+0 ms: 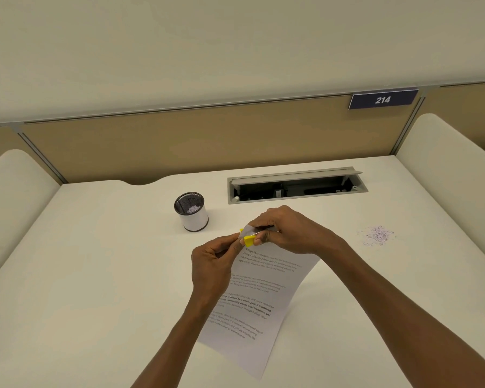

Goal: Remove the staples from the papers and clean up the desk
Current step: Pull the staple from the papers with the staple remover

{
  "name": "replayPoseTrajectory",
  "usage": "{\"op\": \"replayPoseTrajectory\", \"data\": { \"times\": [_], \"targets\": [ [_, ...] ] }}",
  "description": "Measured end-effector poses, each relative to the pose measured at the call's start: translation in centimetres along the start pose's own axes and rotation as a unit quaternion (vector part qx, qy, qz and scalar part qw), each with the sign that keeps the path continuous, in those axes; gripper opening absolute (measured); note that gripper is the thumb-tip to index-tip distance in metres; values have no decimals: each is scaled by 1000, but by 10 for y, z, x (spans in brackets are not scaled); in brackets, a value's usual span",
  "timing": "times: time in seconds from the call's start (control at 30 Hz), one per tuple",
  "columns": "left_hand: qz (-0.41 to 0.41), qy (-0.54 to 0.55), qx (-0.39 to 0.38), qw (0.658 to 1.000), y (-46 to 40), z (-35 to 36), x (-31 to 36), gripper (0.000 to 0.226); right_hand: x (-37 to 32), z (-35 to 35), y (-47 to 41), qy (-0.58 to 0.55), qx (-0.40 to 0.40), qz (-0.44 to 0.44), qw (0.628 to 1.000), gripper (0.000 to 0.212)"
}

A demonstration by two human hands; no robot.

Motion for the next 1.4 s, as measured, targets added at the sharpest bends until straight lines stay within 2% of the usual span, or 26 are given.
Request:
{"op": "replayPoseTrajectory", "data": {
  "times": [0.17, 0.27, 0.43, 0.6, 0.9, 1.1, 1.27, 1.4],
  "targets": [
    [-27, -35, -28, 999, -6, -3, -10, 22, 1, 3, -3, 26, -19, 30, 999, 34],
    [-53, -19, -56, 997, -5, -4, -16, 18, 4, 5, -6, 32, -22, 44, 998, 42],
    [-100, 5, -53, 994, -5, -14, -16, 12, 18, 9, -4, 5, -16, 66, 998, 40],
    [-133, 30, -31, 990, -9, -22, -22, 11, 61, 18, -5, -22, 51, 127, 990, 39],
    [-164, 56, -40, 984, -23, -31, -34, 10, 172, 59, 7, 87, 180, 284, 938, 25],
    [-167, 64, -44, 983, -31, -34, -37, 10, 192, 75, 4, 112, 215, 315, 918, 15],
    [-173, 73, -38, 981, -31, -36, -41, 9, 192, 89, -4, 103, 253, 335, 902, 28],
    [-177, 87, -45, 979, -30, -39, -44, 15, 197, 98, -12, 101, 259, 352, 894, 30]
  ]
}}
Point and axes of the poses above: each hand's wrist, its own y-axis away from the middle knuckle, its own z-axis out of the palm, x = y × z, the point moved 1 cm from there along -y, towards the middle knuckle, and after that the axes turned 3 degrees about -y, right-handed, at the moved point
